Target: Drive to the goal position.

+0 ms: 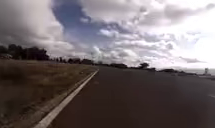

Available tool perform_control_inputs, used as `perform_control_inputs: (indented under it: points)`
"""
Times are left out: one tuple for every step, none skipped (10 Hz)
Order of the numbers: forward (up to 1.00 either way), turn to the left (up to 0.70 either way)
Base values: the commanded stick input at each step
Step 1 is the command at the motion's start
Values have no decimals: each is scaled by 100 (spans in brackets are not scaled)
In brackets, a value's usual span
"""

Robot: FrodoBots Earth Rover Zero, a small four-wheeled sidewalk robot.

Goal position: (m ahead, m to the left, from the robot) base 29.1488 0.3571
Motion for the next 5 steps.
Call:
perform_control_inputs:
  points:
    - [100, 0]
    - [100, 0]
    - [99, 0]
    - [98, 0]
    - [99, 0]
